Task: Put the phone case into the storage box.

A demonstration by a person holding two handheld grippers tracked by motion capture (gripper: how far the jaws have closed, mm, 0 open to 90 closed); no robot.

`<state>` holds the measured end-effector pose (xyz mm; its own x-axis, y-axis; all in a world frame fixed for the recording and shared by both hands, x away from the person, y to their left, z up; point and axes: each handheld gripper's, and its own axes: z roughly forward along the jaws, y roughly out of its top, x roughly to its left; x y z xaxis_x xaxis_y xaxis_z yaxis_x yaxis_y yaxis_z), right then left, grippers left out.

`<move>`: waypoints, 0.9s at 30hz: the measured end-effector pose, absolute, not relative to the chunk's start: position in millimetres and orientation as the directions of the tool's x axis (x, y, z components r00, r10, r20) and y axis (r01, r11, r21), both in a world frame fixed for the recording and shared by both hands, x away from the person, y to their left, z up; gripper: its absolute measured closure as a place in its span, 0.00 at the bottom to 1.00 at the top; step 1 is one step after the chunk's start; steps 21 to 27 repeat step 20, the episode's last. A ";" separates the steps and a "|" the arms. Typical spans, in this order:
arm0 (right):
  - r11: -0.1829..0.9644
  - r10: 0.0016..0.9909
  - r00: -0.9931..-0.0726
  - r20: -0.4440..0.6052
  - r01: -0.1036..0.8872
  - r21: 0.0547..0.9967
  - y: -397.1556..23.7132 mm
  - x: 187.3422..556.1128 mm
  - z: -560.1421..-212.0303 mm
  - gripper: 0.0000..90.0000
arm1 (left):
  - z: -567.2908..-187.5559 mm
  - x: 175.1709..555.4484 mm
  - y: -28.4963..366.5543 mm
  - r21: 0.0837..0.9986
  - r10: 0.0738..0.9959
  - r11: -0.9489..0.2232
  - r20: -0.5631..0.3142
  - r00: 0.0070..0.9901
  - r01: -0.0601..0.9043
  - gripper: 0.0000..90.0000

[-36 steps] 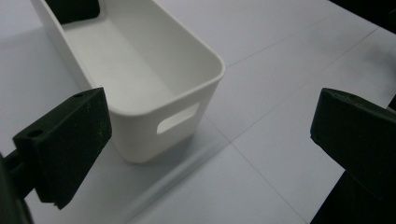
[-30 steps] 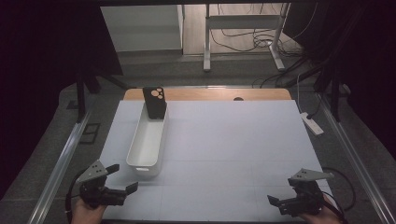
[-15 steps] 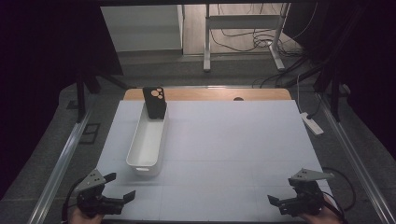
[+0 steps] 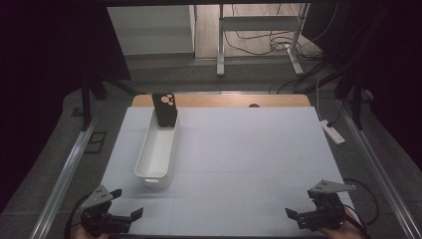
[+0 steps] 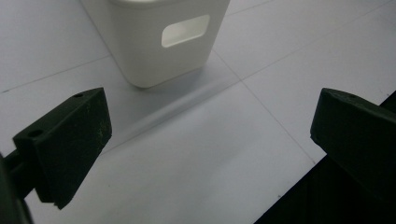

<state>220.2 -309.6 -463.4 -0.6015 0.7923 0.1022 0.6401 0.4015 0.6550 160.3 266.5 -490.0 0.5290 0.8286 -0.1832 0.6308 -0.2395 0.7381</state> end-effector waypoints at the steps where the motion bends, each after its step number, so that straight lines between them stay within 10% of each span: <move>1: 0.402 0.792 -0.601 0.102 0.640 0.655 -309.5 220.2 -463.4 0.00 | -490.3 160.0 266.7 0.737 0.830 -0.240 -0.183 0.527 0.633 0.00; 27: 0.411 0.792 -0.603 0.096 0.642 0.647 -309.0 220.4 -463.6 0.00 | -491.8 161.3 260.3 0.704 0.847 -0.272 -0.149 0.511 0.656 0.00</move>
